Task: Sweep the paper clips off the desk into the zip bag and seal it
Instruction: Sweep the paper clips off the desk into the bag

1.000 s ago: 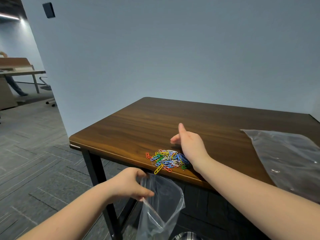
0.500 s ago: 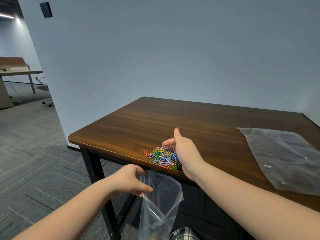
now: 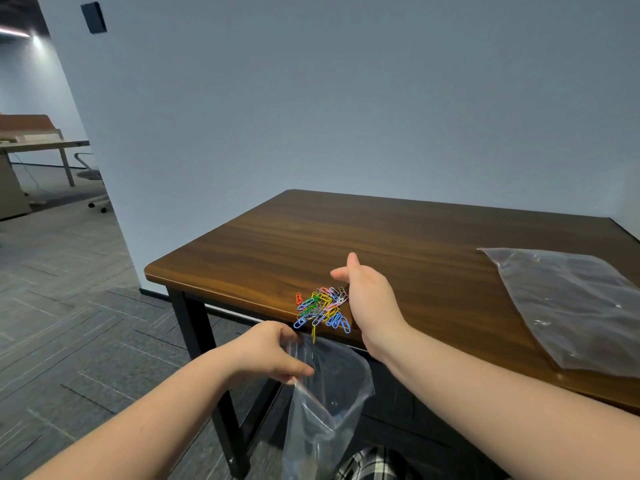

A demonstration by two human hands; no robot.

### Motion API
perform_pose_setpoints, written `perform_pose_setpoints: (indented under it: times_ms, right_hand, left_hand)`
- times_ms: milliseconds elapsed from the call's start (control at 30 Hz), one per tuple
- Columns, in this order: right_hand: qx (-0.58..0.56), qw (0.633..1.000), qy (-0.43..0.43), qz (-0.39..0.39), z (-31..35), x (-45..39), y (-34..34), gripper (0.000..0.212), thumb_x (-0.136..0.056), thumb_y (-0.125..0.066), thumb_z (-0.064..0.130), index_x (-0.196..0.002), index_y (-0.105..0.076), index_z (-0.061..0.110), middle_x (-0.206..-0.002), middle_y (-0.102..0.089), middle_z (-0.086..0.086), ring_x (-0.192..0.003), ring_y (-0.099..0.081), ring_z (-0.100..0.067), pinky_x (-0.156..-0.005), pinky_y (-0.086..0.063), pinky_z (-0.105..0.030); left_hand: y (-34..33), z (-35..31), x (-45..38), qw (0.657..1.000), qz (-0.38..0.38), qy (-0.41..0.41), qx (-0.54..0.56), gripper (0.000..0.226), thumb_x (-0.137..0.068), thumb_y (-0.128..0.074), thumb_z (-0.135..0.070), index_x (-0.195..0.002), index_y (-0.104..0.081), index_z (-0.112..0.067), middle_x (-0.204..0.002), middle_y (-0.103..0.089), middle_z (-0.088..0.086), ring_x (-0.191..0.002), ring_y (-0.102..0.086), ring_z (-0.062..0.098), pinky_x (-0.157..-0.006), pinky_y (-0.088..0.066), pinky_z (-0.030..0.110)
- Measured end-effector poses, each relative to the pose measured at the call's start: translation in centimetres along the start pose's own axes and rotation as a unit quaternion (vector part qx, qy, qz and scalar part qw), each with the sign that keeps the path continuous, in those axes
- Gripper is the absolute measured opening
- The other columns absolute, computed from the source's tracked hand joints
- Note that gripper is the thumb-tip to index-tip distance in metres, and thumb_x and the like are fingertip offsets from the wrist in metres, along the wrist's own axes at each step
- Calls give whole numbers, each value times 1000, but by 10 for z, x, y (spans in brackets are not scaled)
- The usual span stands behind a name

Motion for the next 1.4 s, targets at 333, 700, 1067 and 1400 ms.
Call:
perform_pose_setpoints:
  times_ms: [333, 700, 1067, 1400]
  right_hand:
    - [163, 975, 3, 151, 6, -31, -10, 57, -99, -25, 48, -108, -70, 14, -122, -64, -3, -115, -53, -19, -91, -32, -30]
    - [185, 938, -1, 293, 13, -33, -29, 73, -95, -21, 60, -96, -79, 16, -117, -71, -2, -113, -57, -15, -104, -30, -30]
    - [134, 950, 13, 281, 9, -23, -23, 78, -96, -22, 58, -80, -79, 6, -91, -77, -4, -97, -65, -17, -91, -38, -25]
    - [114, 960, 14, 254, 11, 2, -22, 80, -99, -19, 52, -74, -75, 2, -83, -76, -9, -89, -65, -14, -91, -32, -28]
  left_hand:
    - [4, -4, 6, 1000, 2, 0, 11, 71, -69, -83, -7, -131, -50, 1, -126, -59, 14, -49, -66, 7, -50, -54, 15]
    - [8, -7, 20, 1000, 14, 5, 19, 73, -68, -83, -9, -133, -50, -5, -128, -59, 8, -59, -67, 10, -53, -53, 14]
    - [9, -10, 22, 998, 20, 21, 50, 65, -70, -81, -6, -128, -53, -4, -90, -63, 6, -49, -63, 6, -53, -55, 16]
    - [18, -19, 36, 999, 35, 9, 14, 77, -70, -82, -14, -137, -45, -8, -141, -49, 3, -84, -73, 19, -76, -61, 28]
Point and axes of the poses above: each hand's wrist, its own x-axis away from the middle knuckle, its own y-axis out of the back of the hand, z = x × y, the point moved 2 cm from there along -x, towards the middle knuckle
